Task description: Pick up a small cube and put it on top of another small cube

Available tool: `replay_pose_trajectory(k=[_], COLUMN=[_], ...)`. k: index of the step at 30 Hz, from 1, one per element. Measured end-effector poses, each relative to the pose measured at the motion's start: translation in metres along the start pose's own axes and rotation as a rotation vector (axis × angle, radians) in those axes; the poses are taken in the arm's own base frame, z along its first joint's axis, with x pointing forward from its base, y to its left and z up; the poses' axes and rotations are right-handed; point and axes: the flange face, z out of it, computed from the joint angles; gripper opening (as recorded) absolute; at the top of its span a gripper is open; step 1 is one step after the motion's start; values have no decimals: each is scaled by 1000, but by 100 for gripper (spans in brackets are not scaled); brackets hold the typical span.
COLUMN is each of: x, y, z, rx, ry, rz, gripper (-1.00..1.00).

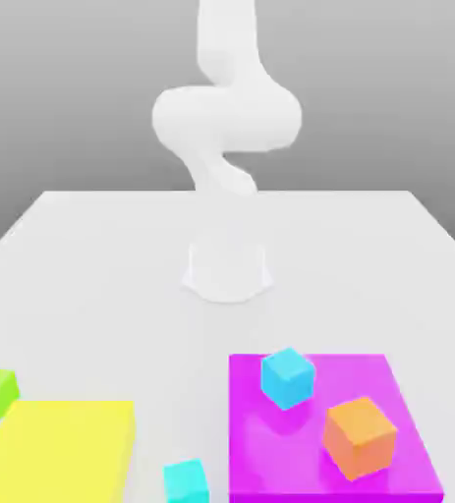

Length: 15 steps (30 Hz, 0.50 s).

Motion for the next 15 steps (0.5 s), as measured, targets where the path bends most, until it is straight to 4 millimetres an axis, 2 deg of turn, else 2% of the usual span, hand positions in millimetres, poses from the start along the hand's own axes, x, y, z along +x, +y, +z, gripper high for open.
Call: replay_pose_trajectory(k=[7,11,15], x=[-1,-11,-27], y=[19,43,74], z=[134,206,273], rx=[-164,-269,-382], ry=[-96,-127,-141], rz=[301,469,633], gripper=[0,0,0])
